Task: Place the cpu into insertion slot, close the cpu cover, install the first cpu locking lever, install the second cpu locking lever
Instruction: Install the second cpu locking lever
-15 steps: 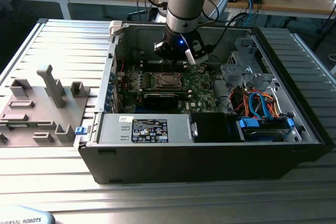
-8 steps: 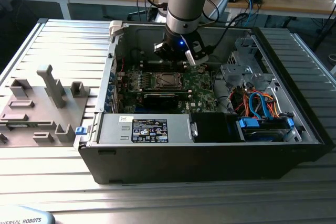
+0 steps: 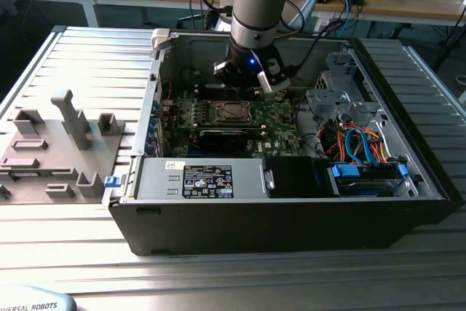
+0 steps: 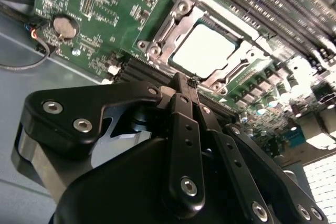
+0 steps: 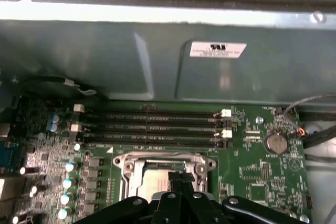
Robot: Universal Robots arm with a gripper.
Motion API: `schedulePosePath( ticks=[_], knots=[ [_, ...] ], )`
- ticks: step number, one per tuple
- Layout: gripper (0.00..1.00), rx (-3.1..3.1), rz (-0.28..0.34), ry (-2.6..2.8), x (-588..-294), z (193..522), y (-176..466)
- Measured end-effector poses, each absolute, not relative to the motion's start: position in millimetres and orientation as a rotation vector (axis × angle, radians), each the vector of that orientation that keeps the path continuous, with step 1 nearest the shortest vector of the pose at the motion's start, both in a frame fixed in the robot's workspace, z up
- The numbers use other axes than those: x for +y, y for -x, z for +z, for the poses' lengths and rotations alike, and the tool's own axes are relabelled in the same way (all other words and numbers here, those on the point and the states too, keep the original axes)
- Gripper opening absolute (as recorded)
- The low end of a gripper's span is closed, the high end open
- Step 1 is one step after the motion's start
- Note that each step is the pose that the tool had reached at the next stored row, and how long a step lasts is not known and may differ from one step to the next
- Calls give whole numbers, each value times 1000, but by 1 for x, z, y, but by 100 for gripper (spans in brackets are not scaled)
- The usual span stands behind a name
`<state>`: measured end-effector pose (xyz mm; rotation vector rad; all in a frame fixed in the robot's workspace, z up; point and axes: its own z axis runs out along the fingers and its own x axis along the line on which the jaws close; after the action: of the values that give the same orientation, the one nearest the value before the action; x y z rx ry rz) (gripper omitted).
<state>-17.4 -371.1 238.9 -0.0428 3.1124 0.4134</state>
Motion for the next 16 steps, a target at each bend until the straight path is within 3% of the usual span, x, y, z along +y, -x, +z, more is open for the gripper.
schedulePosePath(
  ticks=[16],
  knots=[
    [11, 3115, 393, 43, -404, 239, 16]
  ],
)
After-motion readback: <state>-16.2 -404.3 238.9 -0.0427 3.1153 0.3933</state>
